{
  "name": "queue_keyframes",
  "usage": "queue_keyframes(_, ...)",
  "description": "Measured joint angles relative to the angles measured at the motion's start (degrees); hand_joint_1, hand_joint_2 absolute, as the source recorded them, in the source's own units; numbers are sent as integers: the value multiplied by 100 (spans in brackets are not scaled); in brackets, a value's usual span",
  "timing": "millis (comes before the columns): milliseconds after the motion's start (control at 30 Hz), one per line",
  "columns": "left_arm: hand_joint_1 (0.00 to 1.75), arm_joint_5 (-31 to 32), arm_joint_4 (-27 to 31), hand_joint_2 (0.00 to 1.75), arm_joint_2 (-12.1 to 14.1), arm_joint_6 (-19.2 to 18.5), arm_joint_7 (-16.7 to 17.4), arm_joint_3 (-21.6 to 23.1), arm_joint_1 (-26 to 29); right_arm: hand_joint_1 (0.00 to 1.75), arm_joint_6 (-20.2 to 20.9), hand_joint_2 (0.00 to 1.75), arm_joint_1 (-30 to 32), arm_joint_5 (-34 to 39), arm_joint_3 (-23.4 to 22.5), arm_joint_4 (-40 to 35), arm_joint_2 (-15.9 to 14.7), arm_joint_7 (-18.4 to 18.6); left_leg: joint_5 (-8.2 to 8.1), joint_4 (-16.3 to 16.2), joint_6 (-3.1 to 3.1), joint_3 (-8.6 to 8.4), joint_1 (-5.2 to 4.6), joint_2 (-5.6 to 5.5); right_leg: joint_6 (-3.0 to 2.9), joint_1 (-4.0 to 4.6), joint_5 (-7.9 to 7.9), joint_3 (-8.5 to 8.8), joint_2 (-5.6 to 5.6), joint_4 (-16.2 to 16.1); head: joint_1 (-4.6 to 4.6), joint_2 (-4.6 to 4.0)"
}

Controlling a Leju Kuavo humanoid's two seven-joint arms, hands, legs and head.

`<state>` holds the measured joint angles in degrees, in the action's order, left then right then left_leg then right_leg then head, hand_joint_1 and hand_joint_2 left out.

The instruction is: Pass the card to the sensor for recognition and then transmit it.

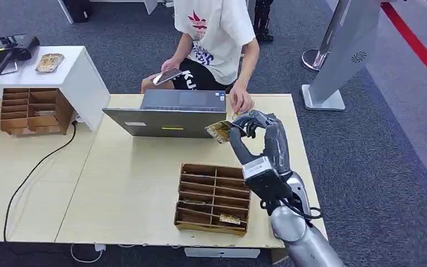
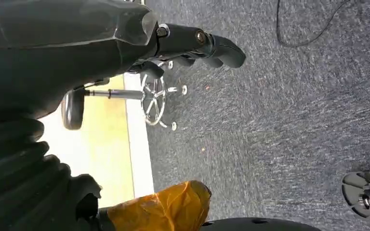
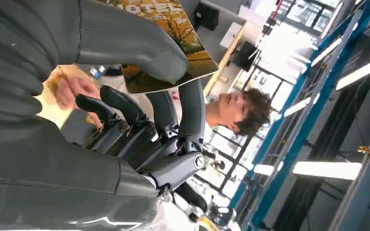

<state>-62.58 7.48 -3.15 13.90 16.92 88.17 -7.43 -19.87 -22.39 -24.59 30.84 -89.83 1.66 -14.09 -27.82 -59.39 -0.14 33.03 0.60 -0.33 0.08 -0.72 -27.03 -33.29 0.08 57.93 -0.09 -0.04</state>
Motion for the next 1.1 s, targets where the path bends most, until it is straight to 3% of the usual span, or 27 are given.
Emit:
queue_keyframes(467, 0, 452, 0, 175, 4, -162, 201, 0, -135, 175, -612, 175, -1831, -1983, 304, 2108, 723, 839, 5, 0, 0, -2, 1, -2, -5, 0, 4, -1, -2, 4, 2, 0)
queue_keyframes(967, 0, 408, 0, 175, -2, -245, 227, 0, -208, 175, -911, 175, -2790, -3521, 603, 4216, 1285, 1189, 5, -1, 0, -1, 0, -5, -5, 1, 4, -3, -2, 4, 2, 0)
queue_keyframes(1000, 0, 378, 0, 175, -2, -245, 214, 0, -208, 42, -922, 175, -2841, -3611, 614, 4332, 1307, 1213, 5, -1, 0, -1, 0, -4, -5, 1, 4, -3, -2, 4, 2, 0)
queue_keyframes(1033, 0, 350, 0, 175, -2, -245, 199, 0, -207, 0, -940, 175, -2879, -3697, 627, 4516, 1333, 1237, 5, -1, 0, -1, 1, -7, -5, 1, 3, -3, -5, 3, 2, 0)
queue_keyframes(1100, 0, 293, 0, 175, 0, -243, 162, 0, -198, 0, -940, 175, -2934, -3728, 638, 4759, 1361, 1268, 5, -1, 0, 0, 0, -10, -5, 1, 3, -2, -8, 3, 2, 0)
